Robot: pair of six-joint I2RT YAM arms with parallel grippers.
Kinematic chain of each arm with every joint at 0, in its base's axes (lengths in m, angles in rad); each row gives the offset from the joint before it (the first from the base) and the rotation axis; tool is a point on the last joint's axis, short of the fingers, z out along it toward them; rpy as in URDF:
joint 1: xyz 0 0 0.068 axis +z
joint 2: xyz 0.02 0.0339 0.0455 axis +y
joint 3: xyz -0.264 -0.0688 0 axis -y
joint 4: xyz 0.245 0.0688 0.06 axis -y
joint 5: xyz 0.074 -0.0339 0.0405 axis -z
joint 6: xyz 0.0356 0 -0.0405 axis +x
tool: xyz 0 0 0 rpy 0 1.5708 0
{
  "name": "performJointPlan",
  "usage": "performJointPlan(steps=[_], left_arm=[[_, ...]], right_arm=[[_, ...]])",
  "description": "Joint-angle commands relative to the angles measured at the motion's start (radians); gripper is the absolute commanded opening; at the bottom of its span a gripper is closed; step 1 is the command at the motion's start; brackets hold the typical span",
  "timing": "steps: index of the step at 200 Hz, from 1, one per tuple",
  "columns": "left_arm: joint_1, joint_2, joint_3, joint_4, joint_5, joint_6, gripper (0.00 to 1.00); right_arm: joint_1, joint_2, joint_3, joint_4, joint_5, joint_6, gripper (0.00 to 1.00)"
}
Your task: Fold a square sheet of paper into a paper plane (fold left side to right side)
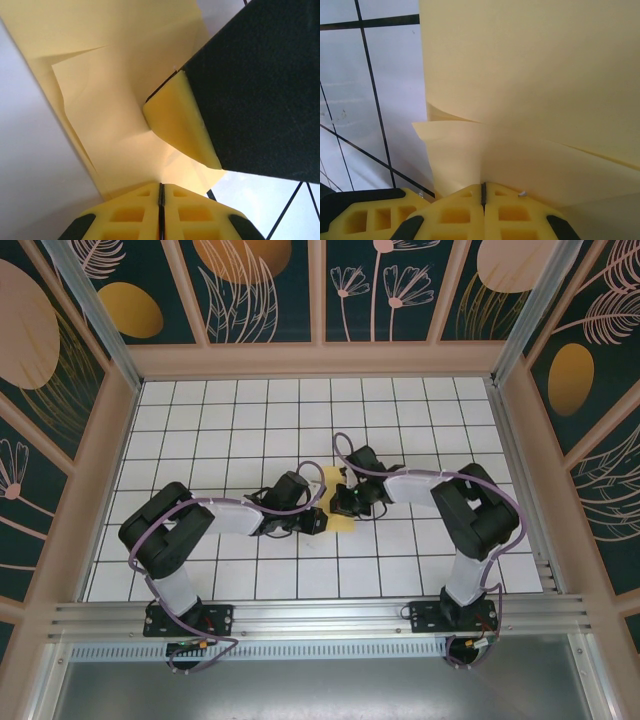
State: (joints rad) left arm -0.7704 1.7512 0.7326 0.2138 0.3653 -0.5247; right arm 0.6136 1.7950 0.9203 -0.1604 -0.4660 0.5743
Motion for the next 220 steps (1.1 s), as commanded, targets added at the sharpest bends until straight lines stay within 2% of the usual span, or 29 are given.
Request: performJointPlan(steps=[1,58,86,115,122,151,177,196,220], left_arm=[[0.002,0.011,-0.034,-0.081,-0.03,0.012,0.11],[0.002,-0.002,-0.061,-0.061,-0.019,0.007,0.12],[0.002,-0.031,-0.046,-0.05,0.008,-0.001,0.23],[0.003,-0.125,0.014,-0.08,0.017,-0.001,0.34],[0.002,-0.148,0.033,-0.094,0.009,0.003,0.38],[0.023,-0.219,0.086,-0.159,-0.071,0.005,0.53],[0.07,-0.211,0.079,-0.123,-0.05,-0.015,0.61],[0.076,-0.162,0.097,-0.106,-0.015,-0.003,0.62],[0.076,-0.088,0.127,-0.093,0.006,0.009,0.6]], right_arm=[[-0.06,0.026,-0.03,-0.012,0.038,-0.029,0.0],[-0.204,0.033,-0.011,-0.016,0.027,-0.087,0.0],[-0.224,0.025,-0.001,-0.019,0.006,-0.099,0.0],[-0.244,-0.068,-0.009,-0.005,0.013,-0.094,0.02],[-0.255,-0.098,-0.014,-0.004,0.013,-0.094,0.05],[-0.292,-0.235,-0.052,-0.003,0.068,-0.105,0.34],[-0.312,-0.342,-0.141,0.06,0.075,-0.086,0.55],[-0.314,-0.381,-0.204,0.121,0.032,-0.061,0.62],[-0.31,-0.385,-0.247,0.157,-0.015,-0.044,0.62]])
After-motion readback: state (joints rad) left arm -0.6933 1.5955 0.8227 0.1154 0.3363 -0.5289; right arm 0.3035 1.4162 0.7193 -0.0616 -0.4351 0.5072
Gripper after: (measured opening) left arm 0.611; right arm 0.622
